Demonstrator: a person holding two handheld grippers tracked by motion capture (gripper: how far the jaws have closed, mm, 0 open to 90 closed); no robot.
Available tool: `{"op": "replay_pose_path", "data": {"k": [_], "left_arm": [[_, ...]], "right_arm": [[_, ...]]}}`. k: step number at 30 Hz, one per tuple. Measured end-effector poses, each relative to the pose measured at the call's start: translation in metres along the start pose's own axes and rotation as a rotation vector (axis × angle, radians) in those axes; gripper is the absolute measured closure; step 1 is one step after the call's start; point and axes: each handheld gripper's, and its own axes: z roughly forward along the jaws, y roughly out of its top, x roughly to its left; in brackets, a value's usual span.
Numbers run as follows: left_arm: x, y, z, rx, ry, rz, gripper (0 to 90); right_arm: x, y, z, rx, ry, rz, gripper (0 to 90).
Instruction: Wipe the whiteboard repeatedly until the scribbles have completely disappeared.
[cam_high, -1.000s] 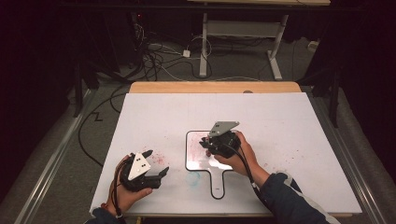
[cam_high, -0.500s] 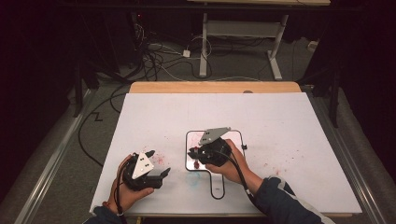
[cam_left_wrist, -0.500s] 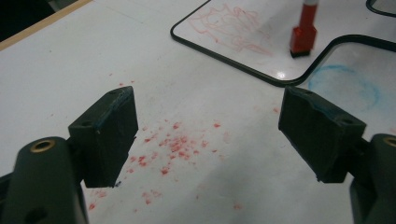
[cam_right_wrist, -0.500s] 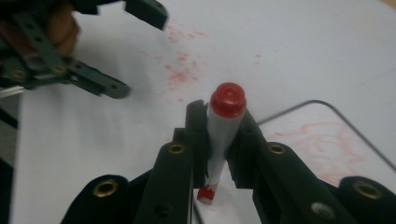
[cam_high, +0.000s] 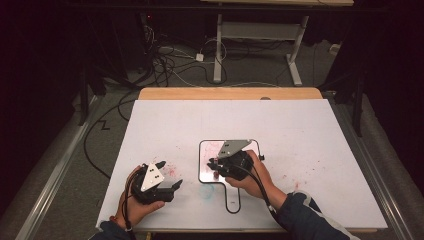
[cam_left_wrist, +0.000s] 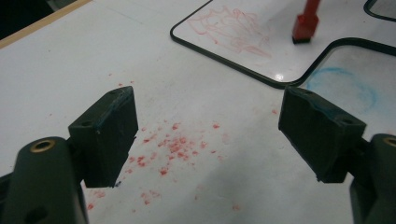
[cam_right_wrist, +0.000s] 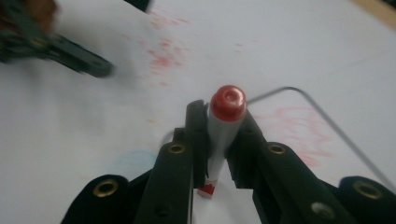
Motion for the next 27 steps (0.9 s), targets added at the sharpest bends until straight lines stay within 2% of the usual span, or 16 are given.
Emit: {"op": "replay_pose_path", "data": {"k": [2, 7, 8, 10, 12, 16, 18, 21, 23, 27], "left_arm": [[0.0, 0.0, 0.0, 0.001, -0.001, 0.0, 18.9], [0.0, 0.001, 0.001, 0.005, -0.005, 0.004, 18.9], [0.0, 0.001, 0.001, 0.005, -0.006, 0.004, 18.9], [0.0, 0.0, 0.002, 0.004, -0.008, 0.002, 18.9], [0.001, 0.0, 0.002, 0.004, -0.01, 0.002, 18.9], [0.0, 0.0, 0.002, 0.002, -0.01, 0.001, 18.9], [-0.001, 0.0, 0.001, 0.0, -0.009, 0.004, 18.9], [-0.001, 0.0, 0.002, 0.003, -0.009, 0.003, 18.8], [-0.001, 0.0, 0.002, 0.003, -0.01, 0.002, 18.9], [-0.001, 0.001, 0.003, 0.011, -0.012, 0.01, 18.9]], "right_arm": [[-0.008, -0.002, 0.001, -0.014, -0.013, 0.013, 81.1], [-0.029, -0.001, 0.011, -0.039, -0.087, 0.044, 81.1], [-0.031, -0.001, 0.014, -0.051, -0.089, 0.063, 81.1], [-0.03, 0.002, 0.017, -0.056, -0.071, 0.068, 81.1], [-0.024, 0.007, 0.021, -0.067, -0.004, 0.093, 81.0], [-0.007, 0.015, 0.028, -0.066, 0.092, 0.078, 81.1], [-0.003, 0.018, 0.029, -0.064, 0.103, 0.062, 81.0], [-0.007, 0.017, 0.027, -0.044, 0.074, 0.058, 81.1], [-0.017, 0.015, 0.024, -0.027, 0.02, 0.056, 81.1], [-0.042, 0.008, 0.018, 0.003, -0.107, 0.08, 81.0]]}}
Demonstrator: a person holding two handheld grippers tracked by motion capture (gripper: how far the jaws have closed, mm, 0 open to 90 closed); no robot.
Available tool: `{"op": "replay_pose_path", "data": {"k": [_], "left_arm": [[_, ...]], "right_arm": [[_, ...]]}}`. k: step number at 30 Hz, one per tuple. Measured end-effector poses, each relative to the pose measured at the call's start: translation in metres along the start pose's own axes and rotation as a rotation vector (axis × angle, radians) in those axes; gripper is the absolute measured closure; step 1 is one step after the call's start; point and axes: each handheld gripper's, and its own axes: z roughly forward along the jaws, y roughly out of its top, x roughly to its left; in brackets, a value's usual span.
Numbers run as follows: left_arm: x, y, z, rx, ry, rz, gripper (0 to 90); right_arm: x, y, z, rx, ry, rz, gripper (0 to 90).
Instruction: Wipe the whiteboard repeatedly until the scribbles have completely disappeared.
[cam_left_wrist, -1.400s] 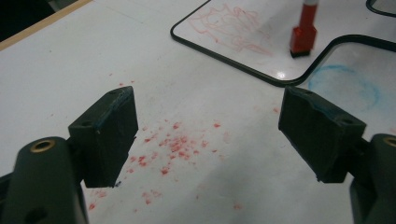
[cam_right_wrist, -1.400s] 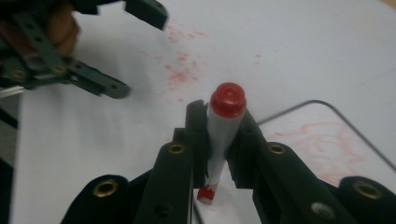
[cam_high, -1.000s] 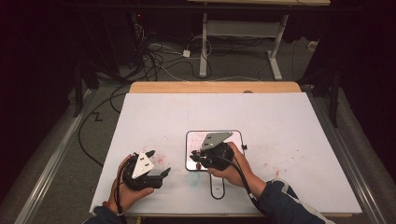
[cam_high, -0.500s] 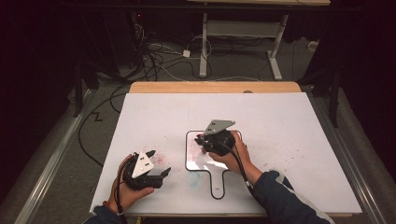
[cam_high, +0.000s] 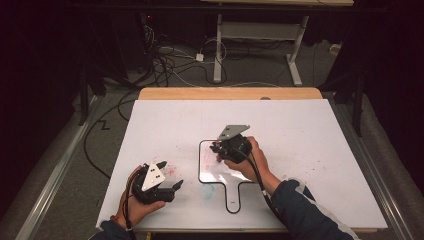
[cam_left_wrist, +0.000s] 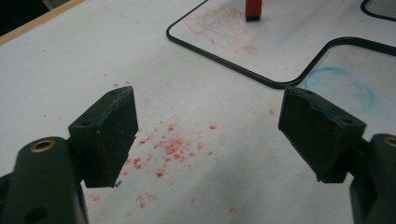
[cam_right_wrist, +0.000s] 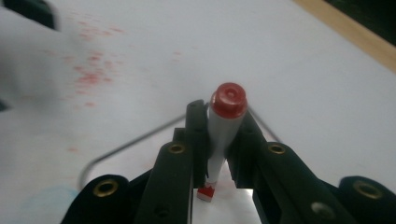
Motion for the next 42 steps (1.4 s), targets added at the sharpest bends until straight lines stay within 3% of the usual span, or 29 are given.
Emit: {"op": "replay_pose_path", "data": {"k": [2, 3, 9, 11, 13, 16, 18, 20, 22, 24, 26, 27, 31, 34, 37, 40, 42], "left_arm": [[-0.001, 0.0, 0.001, -0.002, -0.002, -0.004, 18.9], [0.0, 0.0, 0.001, 0.0, -0.003, -0.004, 18.9], [-0.001, 0.0, 0.001, 0.001, -0.008, -0.001, 18.9], [-0.001, 0.0, 0.001, -0.004, -0.014, -0.003, 18.9], [-0.002, 0.001, 0.001, -0.006, -0.014, -0.002, 18.9], [-0.002, 0.001, 0.002, -0.002, -0.017, 0.001, 18.9], [-0.002, 0.001, 0.003, 0.0, -0.015, 0.001, 18.9], [-0.002, 0.001, 0.003, -0.001, -0.014, 0.001, 18.9], [-0.002, 0.002, 0.003, 0.001, -0.015, 0.007, 18.9], [-0.003, 0.002, 0.004, 0.003, -0.017, 0.01, 18.9], [-0.003, 0.002, 0.005, 0.0, -0.018, 0.009, 18.9], [-0.003, 0.002, 0.005, 0.001, -0.02, 0.011, 18.9], [-0.003, 0.002, 0.005, 0.003, -0.024, 0.01, 18.9], [-0.002, 0.001, 0.005, 0.001, -0.024, 0.003, 18.9], [-0.003, 0.002, 0.005, 0.004, -0.024, 0.008, 18.9], [-0.003, 0.002, 0.005, 0.004, -0.022, 0.011, 18.9], [-0.003, 0.002, 0.004, 0.004, -0.02, 0.008, 18.9]], "right_arm": [[-0.004, -0.003, -0.002, -0.005, 0.005, 0.025, 81.1], [-0.002, -0.003, -0.002, -0.008, 0.003, 0.014, 81.1], [0.026, -0.004, -0.005, -0.043, 0.174, 0.033, 81.0], [0.028, -0.005, -0.005, -0.05, 0.207, 0.033, 81.0], [0.025, -0.006, -0.005, -0.05, 0.201, 0.055, 81.1], [0.017, -0.007, -0.01, -0.02, 0.049, -0.028, 81.1], [0.008, -0.01, -0.011, -0.016, 0.023, 0.003, 81.1], [0.003, -0.011, -0.011, -0.013, -0.018, -0.008, 81.1], [0.001, -0.011, -0.009, -0.028, -0.015, 0.005, 81.1], [0.002, -0.009, -0.004, -0.04, -0.033, -0.011, 81.1], [0.0, -0.006, 0.002, -0.039, -0.08, -0.052, 81.1], [-0.004, -0.006, 0.005, -0.048, -0.087, -0.041, 81.1], [-0.016, -0.005, 0.009, -0.076, -0.057, 0.012, 81.1], [-0.011, -0.003, 0.008, -0.075, 0.058, 0.043, 81.1], [0.002, 0.001, 0.01, -0.071, 0.165, 0.032, 81.0], [0.008, 0.005, 0.01, -0.053, 0.166, 0.004, 81.1], [0.002, 0.004, 0.01, -0.047, 0.122, -0.016, 81.0]]}}
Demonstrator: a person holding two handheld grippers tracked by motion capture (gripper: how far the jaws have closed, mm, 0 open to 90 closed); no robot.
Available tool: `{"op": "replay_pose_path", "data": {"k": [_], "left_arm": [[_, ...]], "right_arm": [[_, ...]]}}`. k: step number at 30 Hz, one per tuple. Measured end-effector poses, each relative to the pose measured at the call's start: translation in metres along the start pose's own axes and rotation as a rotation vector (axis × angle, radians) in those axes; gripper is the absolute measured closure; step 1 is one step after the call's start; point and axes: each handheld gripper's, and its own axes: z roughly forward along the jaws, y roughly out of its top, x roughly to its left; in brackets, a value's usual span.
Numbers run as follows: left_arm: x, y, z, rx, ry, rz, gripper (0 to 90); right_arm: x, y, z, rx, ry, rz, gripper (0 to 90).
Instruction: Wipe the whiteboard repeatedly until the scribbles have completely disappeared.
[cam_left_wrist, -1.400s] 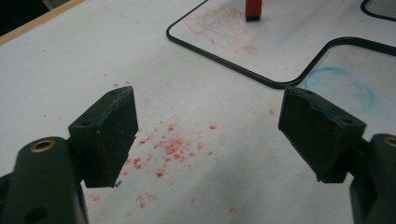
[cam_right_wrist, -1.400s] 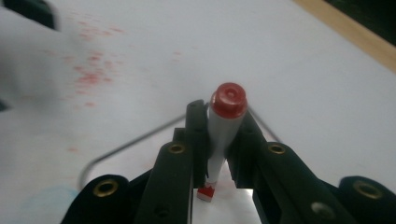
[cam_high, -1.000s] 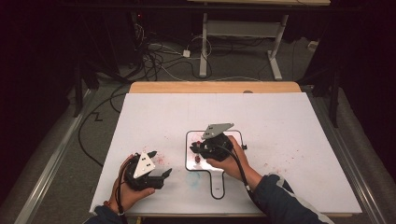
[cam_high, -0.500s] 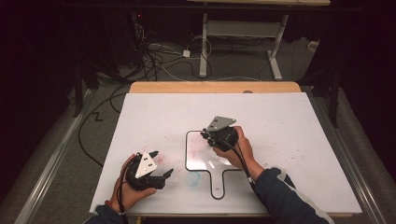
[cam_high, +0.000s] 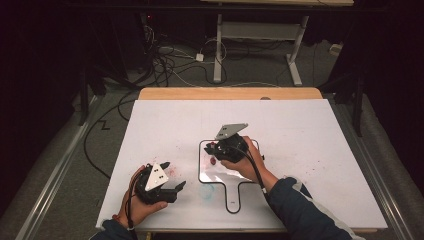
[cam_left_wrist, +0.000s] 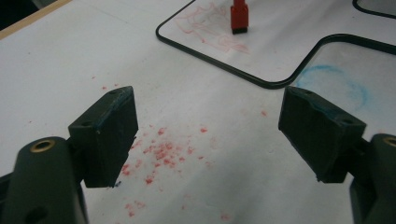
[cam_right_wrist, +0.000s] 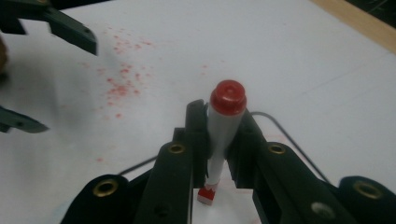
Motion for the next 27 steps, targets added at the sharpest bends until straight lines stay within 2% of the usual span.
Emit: {"op": "replay_pose_path", "data": {"k": [4, 5, 6, 8, 9, 10, 14, 17, 19, 21, 23, 25, 27], "left_arm": [[0.001, 0.0, 0.0, 0.001, -0.001, -0.002, 18.8], [0.001, 0.0, 0.001, 0.001, -0.002, -0.002, 18.9], [0.001, 0.0, 0.001, 0.001, -0.003, -0.001, 18.9], [0.001, 0.0, 0.001, 0.003, -0.004, 0.001, 18.9], [0.001, 0.0, 0.001, 0.005, -0.005, 0.0, 18.9], [0.001, 0.0, 0.002, 0.005, -0.006, -0.001, 18.9], [0.001, 0.0, 0.002, 0.005, -0.009, -0.004, 18.8], [0.001, 0.0, 0.002, 0.006, -0.008, -0.003, 18.8], [0.001, 0.0, 0.001, 0.004, -0.009, -0.002, 18.8], [0.001, 0.0, 0.001, 0.003, -0.007, -0.004, 18.8], [0.001, -0.001, 0.001, 0.002, -0.007, -0.006, 18.7], [0.001, -0.001, 0.001, 0.005, -0.008, -0.001, 18.8], [0.001, 0.0, 0.001, 0.005, -0.009, 0.0, 18.8]], "right_arm": [[-0.023, -0.004, -0.002, 0.018, -0.14, -0.012, 81.1], [-0.028, -0.005, -0.002, 0.022, -0.161, -0.004, 81.1], [-0.033, -0.006, -0.003, 0.018, -0.172, 0.011, 81.1], [-0.033, -0.007, -0.003, 0.01, -0.161, 0.023, 81.0], [-0.031, -0.006, -0.002, 0.006, -0.146, 0.016, 81.0], [-0.027, -0.005, -0.001, -0.008, -0.105, 0.02, 81.0], [-0.004, 0.001, 0.007, -0.029, 0.094, 0.014, 81.0], [0.011, 0.004, 0.01, -0.033, 0.166, -0.01, 81.0], [0.013, 0.005, 0.01, -0.029, 0.153, -0.018, 81.0], [0.007, 0.004, 0.009, -0.026, 0.107, -0.014, 80.9], [-0.005, 0.002, 0.007, -0.021, 0.036, -0.011, 81.0], [-0.017, 0.0, 0.004, -0.004, -0.058, -0.014, 81.0], [-0.026, -0.003, 0.002, 0.005, -0.121, -0.005, 81.0]]}}
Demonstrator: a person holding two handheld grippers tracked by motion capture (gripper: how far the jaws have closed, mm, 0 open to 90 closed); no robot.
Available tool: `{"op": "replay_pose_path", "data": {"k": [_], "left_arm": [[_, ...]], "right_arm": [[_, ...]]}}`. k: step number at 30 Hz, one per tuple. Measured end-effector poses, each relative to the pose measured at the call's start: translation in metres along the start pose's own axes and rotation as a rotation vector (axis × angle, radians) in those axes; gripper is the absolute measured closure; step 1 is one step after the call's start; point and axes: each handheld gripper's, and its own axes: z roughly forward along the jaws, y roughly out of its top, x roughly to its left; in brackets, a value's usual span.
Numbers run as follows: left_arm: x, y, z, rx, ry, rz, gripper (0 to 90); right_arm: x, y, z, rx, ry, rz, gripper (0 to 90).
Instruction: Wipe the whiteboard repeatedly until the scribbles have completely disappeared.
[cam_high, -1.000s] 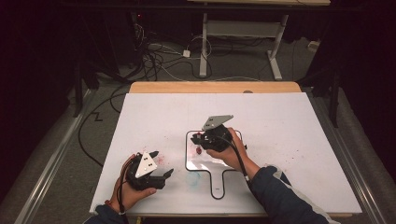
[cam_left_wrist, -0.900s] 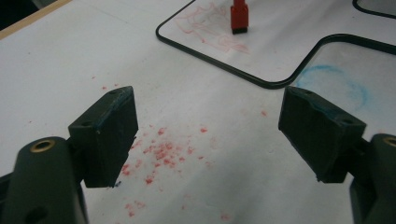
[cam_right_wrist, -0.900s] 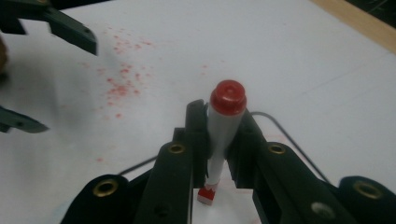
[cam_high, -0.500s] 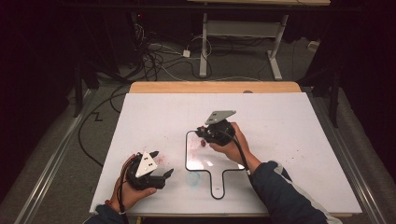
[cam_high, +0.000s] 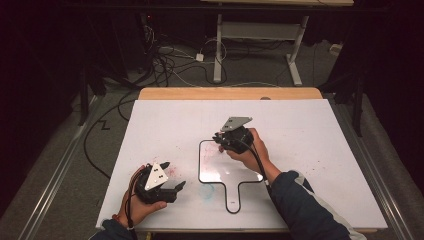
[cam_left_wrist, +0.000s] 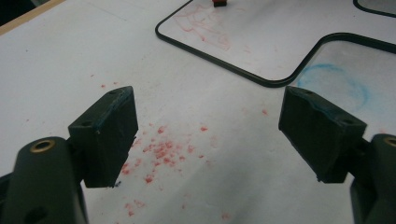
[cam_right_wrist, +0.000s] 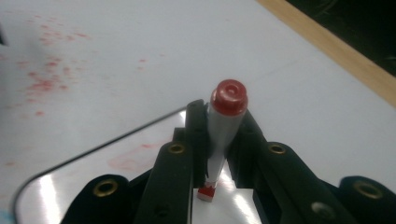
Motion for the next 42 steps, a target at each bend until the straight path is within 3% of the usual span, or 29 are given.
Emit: {"op": "replay_pose_path", "data": {"k": [4, 10, 13, 17, 21, 27, 31, 35, 38, 40, 42], "left_arm": [[0.0, 0.0, 0.001, 0.002, 0.0, 0.0, 18.7], [-0.001, 0.001, 0.002, 0.005, -0.003, 0.004, 18.7], [-0.001, 0.0, 0.002, 0.008, -0.006, 0.005, 18.7], [-0.001, 0.001, 0.002, 0.005, -0.008, 0.005, 18.8], [-0.001, 0.001, 0.001, 0.007, -0.007, 0.007, 18.8], [-0.001, 0.0, 0.002, 0.007, -0.009, 0.005, 18.7], [-0.001, 0.0, 0.001, 0.001, -0.004, 0.003, 18.7], [-0.001, 0.0, 0.002, 0.011, -0.005, 0.011, 18.8], [-0.001, 0.0, 0.003, 0.012, -0.006, 0.01, 18.8], [-0.001, 0.0, 0.002, 0.01, -0.008, 0.014, 18.7], [-0.002, 0.0, 0.001, 0.006, -0.008, 0.011, 18.7]], "right_arm": [[-0.006, -0.003, 0.0, -0.017, 0.008, 0.042, 81.0], [0.018, 0.004, 0.007, -0.051, 0.142, 0.025, 81.0], [0.028, 0.008, 0.011, -0.055, 0.208, 0.041, 81.0], [0.04, 0.012, 0.013, -0.048, 0.256, 0.023, 81.0], [0.034, 0.014, 0.014, -0.031, 0.226, 0.005, 81.0], [-0.003, 0.008, 0.013, -0.016, 0.072, 0.033, 81.0], [-0.017, 0.004, 0.011, -0.006, -0.015, 0.038, 81.0], [-0.017, 0.003, 0.011, -0.004, -0.013, 0.047, 81.1], [-0.007, 0.005, 0.011, -0.012, 0.084, 0.054, 81.0], [0.001, 0.008, 0.01, -0.006, 0.107, 0.018, 81.0], [0.004, 0.008, 0.009, 0.006, 0.101, 0.004, 81.0]]}}
